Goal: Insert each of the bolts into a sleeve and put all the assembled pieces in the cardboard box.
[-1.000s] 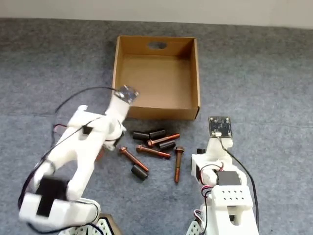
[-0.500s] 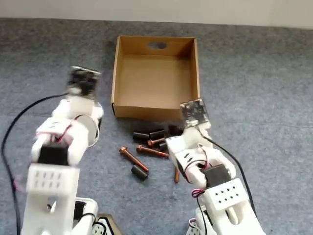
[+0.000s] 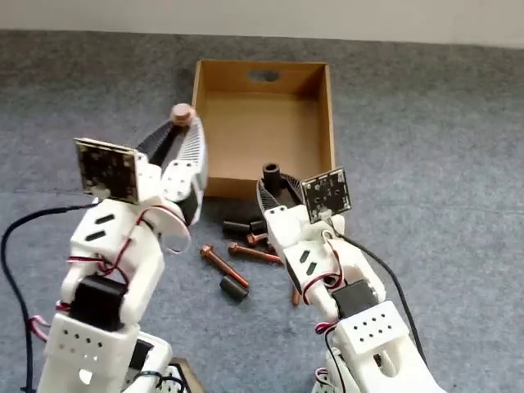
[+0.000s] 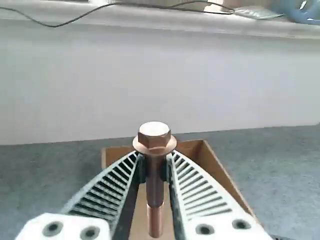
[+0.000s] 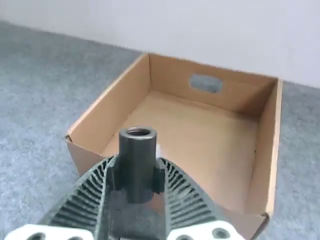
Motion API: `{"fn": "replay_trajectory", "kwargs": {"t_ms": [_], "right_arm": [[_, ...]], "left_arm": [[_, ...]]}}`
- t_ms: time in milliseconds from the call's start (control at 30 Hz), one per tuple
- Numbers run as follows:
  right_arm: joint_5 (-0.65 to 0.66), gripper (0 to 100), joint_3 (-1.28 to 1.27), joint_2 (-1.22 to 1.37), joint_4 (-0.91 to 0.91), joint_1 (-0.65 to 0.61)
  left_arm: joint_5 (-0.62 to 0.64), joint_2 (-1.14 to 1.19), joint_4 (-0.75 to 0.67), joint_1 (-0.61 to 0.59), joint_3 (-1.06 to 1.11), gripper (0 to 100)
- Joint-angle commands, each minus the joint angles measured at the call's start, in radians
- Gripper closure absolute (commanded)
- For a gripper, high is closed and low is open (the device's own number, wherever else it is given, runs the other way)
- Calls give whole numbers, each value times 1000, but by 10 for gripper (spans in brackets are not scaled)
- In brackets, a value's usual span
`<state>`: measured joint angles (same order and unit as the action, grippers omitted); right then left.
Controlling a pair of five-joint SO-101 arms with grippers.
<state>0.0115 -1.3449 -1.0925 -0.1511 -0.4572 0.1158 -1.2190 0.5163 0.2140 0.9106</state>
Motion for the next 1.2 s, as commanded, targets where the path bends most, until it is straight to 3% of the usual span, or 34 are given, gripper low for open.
{"fn": "replay_trajectory", "kwargs": {"t_ms": [0, 367, 533, 667, 900, 1167], "right_arm": [[-9, 993, 4, -31, 33, -7], [-11, 993, -104, -417, -61, -12], [-11, 993, -165, -503, -61, -12], [-11, 993, -182, -526, -61, -12], [-11, 993, -189, -527, -61, -10], [-11, 993, -191, -527, -61, -8]], "left_arm": [[6, -21, -121, 54, 18, 992], [6, -21, -184, 213, 8, 992], [6, -19, -290, 278, 7, 991], [6, 10, -290, 332, 12, 991], [6, 206, -290, 335, -25, 991], [14, 223, -207, 335, -45, 991]]}}
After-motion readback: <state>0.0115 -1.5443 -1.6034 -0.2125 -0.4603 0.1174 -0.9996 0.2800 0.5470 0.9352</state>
